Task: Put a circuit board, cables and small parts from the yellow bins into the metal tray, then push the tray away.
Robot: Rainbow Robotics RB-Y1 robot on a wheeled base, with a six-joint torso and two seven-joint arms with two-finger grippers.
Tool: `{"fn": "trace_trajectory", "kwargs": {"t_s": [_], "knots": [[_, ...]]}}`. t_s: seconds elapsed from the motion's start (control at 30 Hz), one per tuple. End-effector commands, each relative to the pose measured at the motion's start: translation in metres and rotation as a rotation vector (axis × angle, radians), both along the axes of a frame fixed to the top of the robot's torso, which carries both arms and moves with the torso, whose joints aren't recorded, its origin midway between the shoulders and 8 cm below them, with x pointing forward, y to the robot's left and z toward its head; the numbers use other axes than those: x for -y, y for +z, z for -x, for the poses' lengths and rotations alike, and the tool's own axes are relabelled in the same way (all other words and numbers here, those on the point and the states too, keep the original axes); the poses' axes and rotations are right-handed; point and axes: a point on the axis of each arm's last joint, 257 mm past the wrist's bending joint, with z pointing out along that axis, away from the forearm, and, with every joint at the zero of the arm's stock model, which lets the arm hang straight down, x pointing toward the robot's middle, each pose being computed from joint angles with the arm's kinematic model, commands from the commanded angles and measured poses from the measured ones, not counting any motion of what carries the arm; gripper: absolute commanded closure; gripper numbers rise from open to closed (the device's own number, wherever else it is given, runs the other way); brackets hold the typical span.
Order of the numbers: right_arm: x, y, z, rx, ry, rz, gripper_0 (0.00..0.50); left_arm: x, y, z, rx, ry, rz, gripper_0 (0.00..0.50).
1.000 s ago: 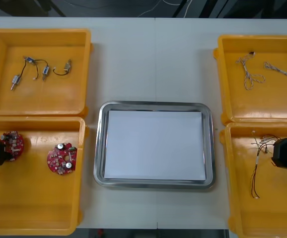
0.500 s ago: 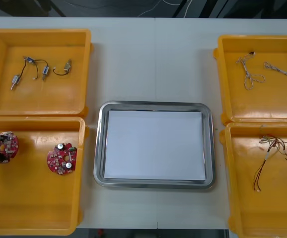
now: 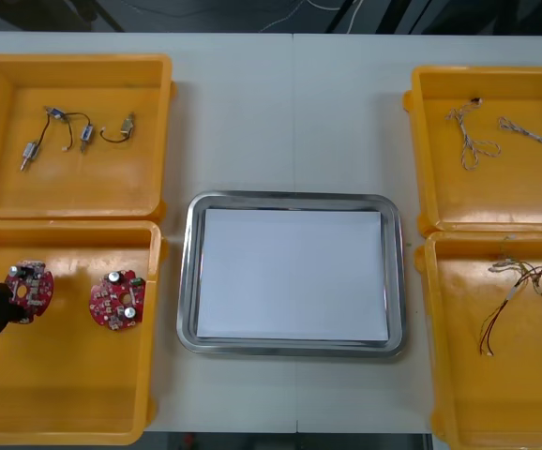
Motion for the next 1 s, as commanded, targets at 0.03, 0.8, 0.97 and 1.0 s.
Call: {"fn": "trace_trajectory", "kwargs": {"t_s": [0.03,0.8,0.97,1.0], "knots": [[0.016,0.008,0.012,0.023,-0.005,0.057,0.500,-0.006,0.005,0.018,-0.004,-0.039,-0.073,0.500],[0.023,0.005,0.040,0.028,0.013,0.090,0.500,0.005,-0.036,0.035,0.004,-0.064,-0.125,0.500],[0.025,-0.002,0.047,0.015,0.011,0.087,0.500,0.005,-0.043,0.034,-0.006,-0.061,-0.128,0.500],[0.026,-0.003,0.048,0.020,0.011,0.087,0.500,0.003,-0.046,0.033,-0.008,-0.058,-0.129,0.500]]}}
